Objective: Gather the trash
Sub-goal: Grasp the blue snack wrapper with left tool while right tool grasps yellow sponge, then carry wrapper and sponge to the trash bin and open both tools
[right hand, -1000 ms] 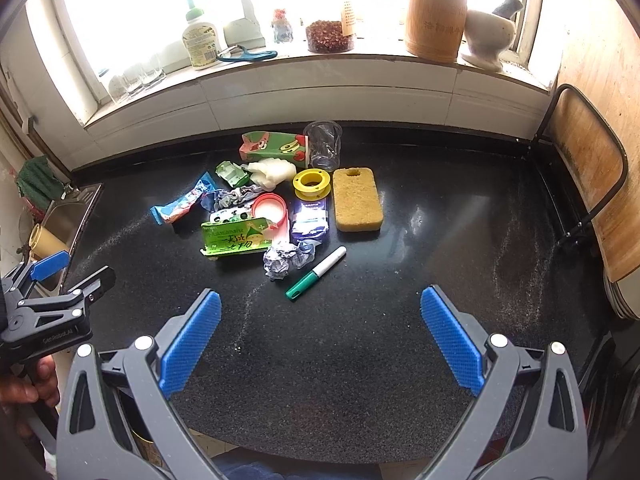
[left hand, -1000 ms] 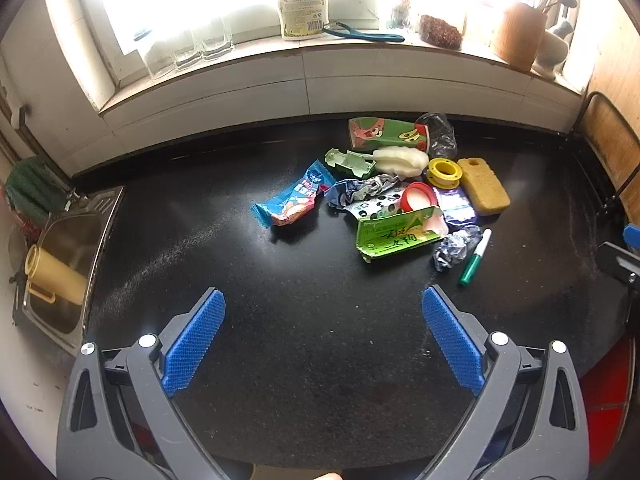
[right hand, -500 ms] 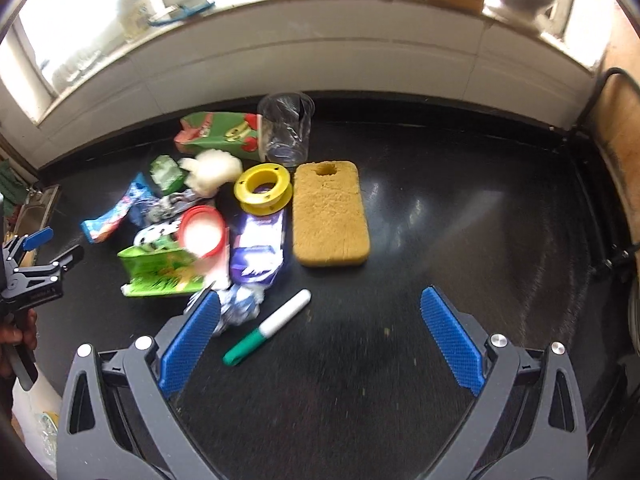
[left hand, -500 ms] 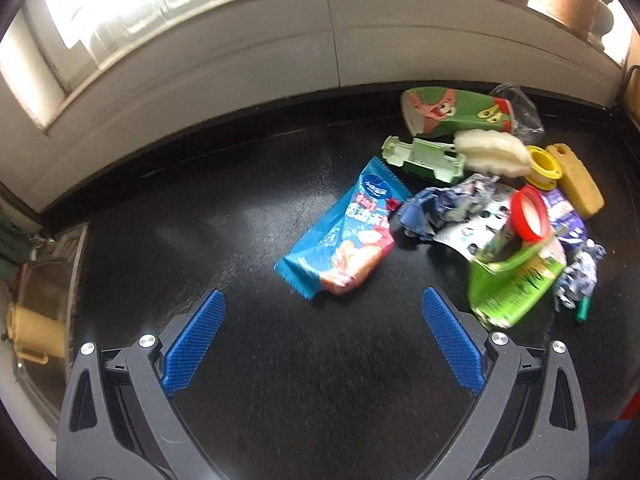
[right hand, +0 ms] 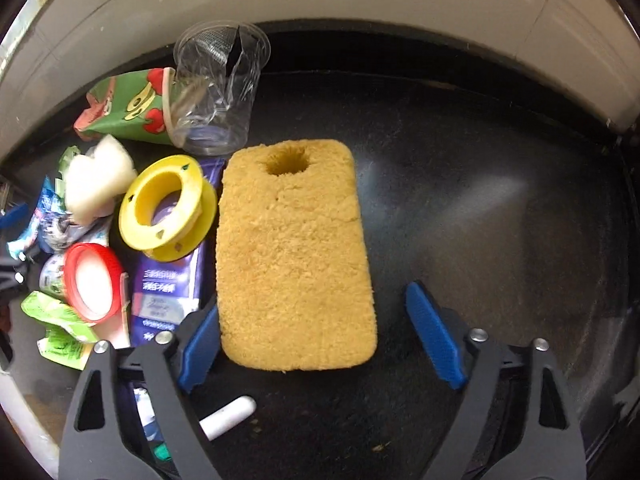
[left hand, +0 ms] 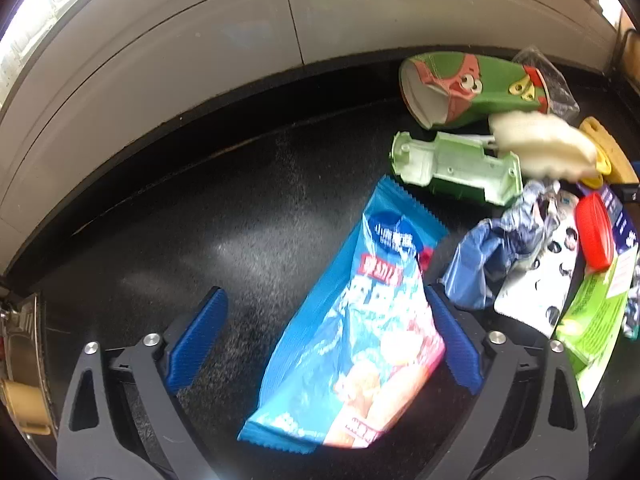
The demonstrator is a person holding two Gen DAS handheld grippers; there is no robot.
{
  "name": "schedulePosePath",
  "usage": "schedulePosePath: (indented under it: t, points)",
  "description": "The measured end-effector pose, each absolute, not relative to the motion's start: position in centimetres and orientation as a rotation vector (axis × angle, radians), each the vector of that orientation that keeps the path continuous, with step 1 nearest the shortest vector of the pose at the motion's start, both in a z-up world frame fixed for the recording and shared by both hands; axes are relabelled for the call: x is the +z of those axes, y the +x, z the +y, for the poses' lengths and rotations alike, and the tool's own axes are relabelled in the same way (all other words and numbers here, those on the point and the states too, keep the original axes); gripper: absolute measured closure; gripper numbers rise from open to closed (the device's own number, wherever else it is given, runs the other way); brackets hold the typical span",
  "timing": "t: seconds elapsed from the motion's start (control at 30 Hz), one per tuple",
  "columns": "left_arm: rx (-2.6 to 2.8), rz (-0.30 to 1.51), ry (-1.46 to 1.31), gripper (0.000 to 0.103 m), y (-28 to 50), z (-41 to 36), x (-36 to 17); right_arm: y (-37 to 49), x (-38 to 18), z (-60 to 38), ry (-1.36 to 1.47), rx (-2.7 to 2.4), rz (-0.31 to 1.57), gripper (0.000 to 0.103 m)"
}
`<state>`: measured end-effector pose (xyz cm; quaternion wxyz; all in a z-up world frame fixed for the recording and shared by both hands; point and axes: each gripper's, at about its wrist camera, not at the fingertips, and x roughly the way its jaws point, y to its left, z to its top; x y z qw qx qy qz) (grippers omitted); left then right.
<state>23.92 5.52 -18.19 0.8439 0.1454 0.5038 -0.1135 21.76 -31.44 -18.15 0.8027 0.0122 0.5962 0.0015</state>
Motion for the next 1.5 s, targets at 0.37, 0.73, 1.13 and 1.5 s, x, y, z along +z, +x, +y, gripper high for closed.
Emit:
schedulePosePath:
  t: [0.37, 0.73, 1.13, 1.5]
  points:
    - [-0.111, 1.097, 0.149, 0.091, 22.8, 6.6, -15.4, 20.7, -14.5, -32.6, 0.009, 0.024, 1.210, 0.049]
    - [0.000, 1.094, 0.059, 0.093, 13.9, 6.3, -8.7, 13.1, -6.9, -30.6, 0.004, 0.130, 1.097, 0.049]
    - [0.028, 1.037, 0.014, 0.093, 4.1, 5.5, -5.8, 6.1, -4.2, -25.8, -0.030, 0.206, 1.060, 0.049]
    - [0.194, 0.958, -0.055, 0.093, -2.4, 11.4, -3.7, 4.3, -2.3, -18.2, -0.094, 0.385, 1.010, 0.049]
